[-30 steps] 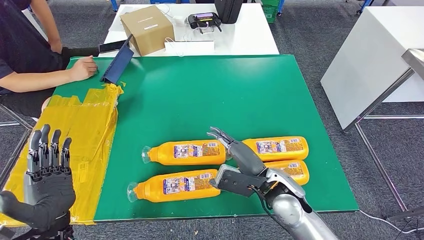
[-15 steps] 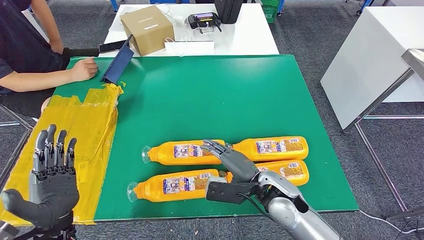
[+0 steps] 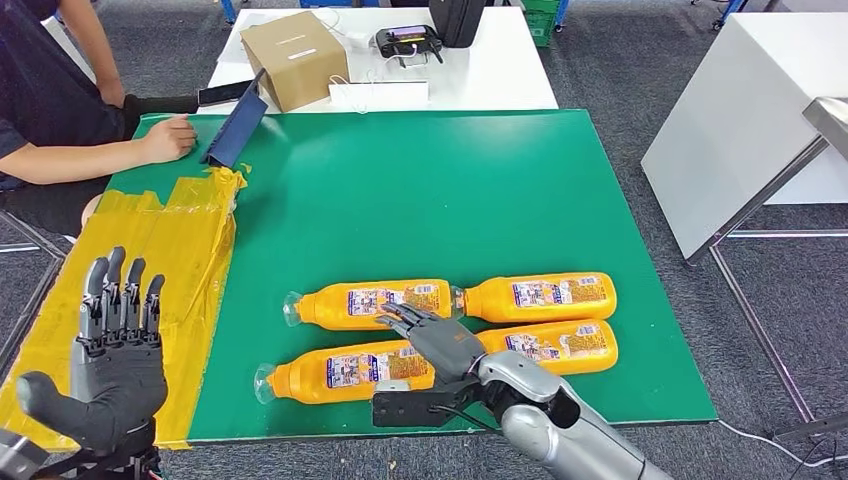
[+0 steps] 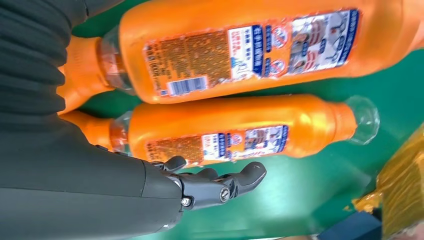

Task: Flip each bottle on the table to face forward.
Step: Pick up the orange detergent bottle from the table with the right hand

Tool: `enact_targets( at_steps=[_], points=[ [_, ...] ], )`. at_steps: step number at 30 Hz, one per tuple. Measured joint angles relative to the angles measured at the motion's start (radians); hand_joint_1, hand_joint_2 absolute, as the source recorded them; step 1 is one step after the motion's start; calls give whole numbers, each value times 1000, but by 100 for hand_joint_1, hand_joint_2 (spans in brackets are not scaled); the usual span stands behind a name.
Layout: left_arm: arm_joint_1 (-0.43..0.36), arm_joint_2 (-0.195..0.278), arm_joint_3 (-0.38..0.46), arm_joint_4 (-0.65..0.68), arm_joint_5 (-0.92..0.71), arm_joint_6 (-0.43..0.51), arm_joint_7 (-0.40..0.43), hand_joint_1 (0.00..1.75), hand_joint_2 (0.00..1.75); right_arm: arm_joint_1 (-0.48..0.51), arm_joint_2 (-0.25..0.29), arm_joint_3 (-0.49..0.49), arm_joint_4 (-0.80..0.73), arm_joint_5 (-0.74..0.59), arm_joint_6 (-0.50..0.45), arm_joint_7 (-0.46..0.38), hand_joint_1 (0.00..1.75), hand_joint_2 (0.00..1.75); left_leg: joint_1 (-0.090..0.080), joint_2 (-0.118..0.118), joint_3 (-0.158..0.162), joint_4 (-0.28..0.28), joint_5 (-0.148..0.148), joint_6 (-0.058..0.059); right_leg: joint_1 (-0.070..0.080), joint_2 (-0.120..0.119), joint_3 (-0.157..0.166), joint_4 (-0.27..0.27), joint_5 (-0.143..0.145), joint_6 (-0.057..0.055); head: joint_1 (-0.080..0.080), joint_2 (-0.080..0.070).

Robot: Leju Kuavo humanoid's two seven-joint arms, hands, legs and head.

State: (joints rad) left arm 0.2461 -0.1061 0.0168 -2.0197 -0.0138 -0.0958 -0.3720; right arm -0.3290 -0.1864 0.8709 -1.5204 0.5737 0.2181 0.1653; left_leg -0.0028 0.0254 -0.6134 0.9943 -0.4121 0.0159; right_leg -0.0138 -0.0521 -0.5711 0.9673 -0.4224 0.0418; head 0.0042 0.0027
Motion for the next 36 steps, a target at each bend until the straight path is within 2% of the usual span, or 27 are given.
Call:
enact_targets(
  at_steps=[10,17,31,35,36],
  points=[
    [-3,1,0,6,5,-9,0,0,0,-73,62,81,90,86,11,18,0,175,0,0,0,0,0,0,0,0,0,0,0,0,0,0],
    [-3,1,0,7,5,-6,0,0,0,-97,78,117,136,104,26,20,0,175,0,0,0,0,0,0,0,0,0,0,0,0,0,0],
    [-12,1,0,18,8,-6,1,0,0,-196,92,236,261,160,165,20,0,175,0,0,0,0,0,0,0,0,0,0,0,0,0,0],
    [-31,1,0,30,17,-6,9,0,0,-232,103,280,326,176,188,-1,175,175,0,0,1,0,0,0,0,0,0,0,0,0,0,0],
    [-36,1,0,33,20,-5,12,0,0,-237,106,290,344,180,192,-11,175,175,0,0,1,0,0,0,0,0,0,0,0,0,0,0]
  ],
)
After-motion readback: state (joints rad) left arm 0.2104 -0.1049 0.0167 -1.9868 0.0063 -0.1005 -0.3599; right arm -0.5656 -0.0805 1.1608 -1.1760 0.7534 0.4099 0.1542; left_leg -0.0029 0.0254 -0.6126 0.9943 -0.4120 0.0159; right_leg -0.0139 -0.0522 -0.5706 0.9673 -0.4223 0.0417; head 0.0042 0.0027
